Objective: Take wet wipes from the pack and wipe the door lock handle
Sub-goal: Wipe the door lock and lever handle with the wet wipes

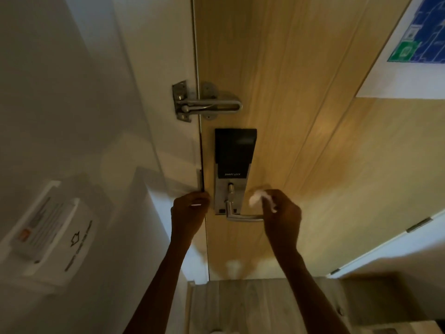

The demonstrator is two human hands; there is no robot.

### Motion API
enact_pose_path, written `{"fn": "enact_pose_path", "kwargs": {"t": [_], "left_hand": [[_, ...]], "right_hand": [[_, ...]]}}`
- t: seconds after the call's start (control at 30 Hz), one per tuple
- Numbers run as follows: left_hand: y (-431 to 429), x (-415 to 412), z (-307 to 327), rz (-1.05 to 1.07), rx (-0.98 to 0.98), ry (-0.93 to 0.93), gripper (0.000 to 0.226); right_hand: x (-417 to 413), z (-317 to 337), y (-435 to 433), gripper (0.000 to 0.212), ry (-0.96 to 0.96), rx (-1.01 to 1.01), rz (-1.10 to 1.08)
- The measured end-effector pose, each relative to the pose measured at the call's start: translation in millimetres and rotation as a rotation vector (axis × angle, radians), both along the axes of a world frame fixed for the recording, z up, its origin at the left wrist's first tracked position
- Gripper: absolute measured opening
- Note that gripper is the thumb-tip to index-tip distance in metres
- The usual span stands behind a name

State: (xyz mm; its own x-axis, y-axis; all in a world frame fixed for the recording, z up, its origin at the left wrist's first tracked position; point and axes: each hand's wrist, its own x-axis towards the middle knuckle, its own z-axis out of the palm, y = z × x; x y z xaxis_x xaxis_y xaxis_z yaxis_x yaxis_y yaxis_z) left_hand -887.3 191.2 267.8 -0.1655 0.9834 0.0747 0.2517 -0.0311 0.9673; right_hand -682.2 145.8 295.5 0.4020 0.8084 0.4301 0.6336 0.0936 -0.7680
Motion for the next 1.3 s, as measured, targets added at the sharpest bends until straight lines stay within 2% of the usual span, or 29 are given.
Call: {"fn": "enact_pose_path", "kwargs": {"t": [0.07, 0.13, 0.37, 0.43, 0.53, 0.67, 0.73, 0.8, 0.87, 0.93, 1.0, 1.07, 1.1, 1.17, 1.2, 1.23, 1.3], "left_hand": [[-2, 3, 1, 0.014, 0.092, 0.058, 0.014], [-1, 7, 7, -0.030, 0.103, 0.086, 0.012], [12, -1, 14, -0.131, -0.051, -0.048, 0.024], [13, -1, 14, -0.138, -0.069, -0.099, 0.025], [13, 1, 15, -0.117, -0.091, -0.142, 0.037], [10, 3, 17, -0.074, -0.076, -0.047, 0.041], [9, 5, 18, -0.064, -0.055, -0.032, 0.043], [9, 5, 18, -0.060, -0.034, -0.014, 0.046], [10, 4, 17, -0.070, -0.005, -0.022, 0.051], [10, 3, 16, -0.077, 0.009, -0.036, 0.055], [12, 3, 17, -0.089, 0.020, 0.009, 0.055], [14, 1, 13, -0.090, 0.028, 0.053, 0.059], [15, 0, 11, -0.090, 0.025, 0.054, 0.061], [17, -1, 9, -0.090, 0.001, 0.029, 0.060], [17, -2, 10, -0.092, -0.006, 0.030, 0.054], [16, -1, 13, -0.095, -0.012, 0.034, 0.047], [13, 0, 18, -0.093, -0.033, 0.015, 0.037]], "right_hand": [[-31, -12, 0, 0.016, -0.095, -0.064, 0.063], [-54, -25, -1, 0.018, -0.183, -0.097, 0.124], [-62, -37, -20, 0.037, -0.496, -0.032, 0.187], [-66, -38, -17, 0.035, -0.545, -0.075, 0.191], [-78, -36, -11, 0.035, -0.606, -0.155, 0.194], [-72, -28, 0, 0.020, -0.577, -0.208, 0.166], [-65, -27, 4, 0.010, -0.442, -0.219, 0.124], [-57, -29, 3, 0.023, -0.305, -0.253, 0.143], [-43, -29, -5, 0.028, -0.301, -0.248, 0.215], [-24, -21, -14, 0.021, -0.345, -0.184, 0.313], [-4, -12, -20, 0.015, -0.333, -0.087, 0.305], [10, -16, -28, 0.014, -0.133, -0.021, 0.130], [14, -21, -33, 0.016, 0.048, -0.019, -0.002], [13, -36, -42, 0.021, 0.598, -0.099, -0.197], [10, -44, -45, 0.023, 0.888, -0.179, -0.193], [5, -51, -47, 0.025, 1.093, -0.281, -0.131], [-9, -58, -42, 0.033, 1.332, -0.491, 0.071]]}}
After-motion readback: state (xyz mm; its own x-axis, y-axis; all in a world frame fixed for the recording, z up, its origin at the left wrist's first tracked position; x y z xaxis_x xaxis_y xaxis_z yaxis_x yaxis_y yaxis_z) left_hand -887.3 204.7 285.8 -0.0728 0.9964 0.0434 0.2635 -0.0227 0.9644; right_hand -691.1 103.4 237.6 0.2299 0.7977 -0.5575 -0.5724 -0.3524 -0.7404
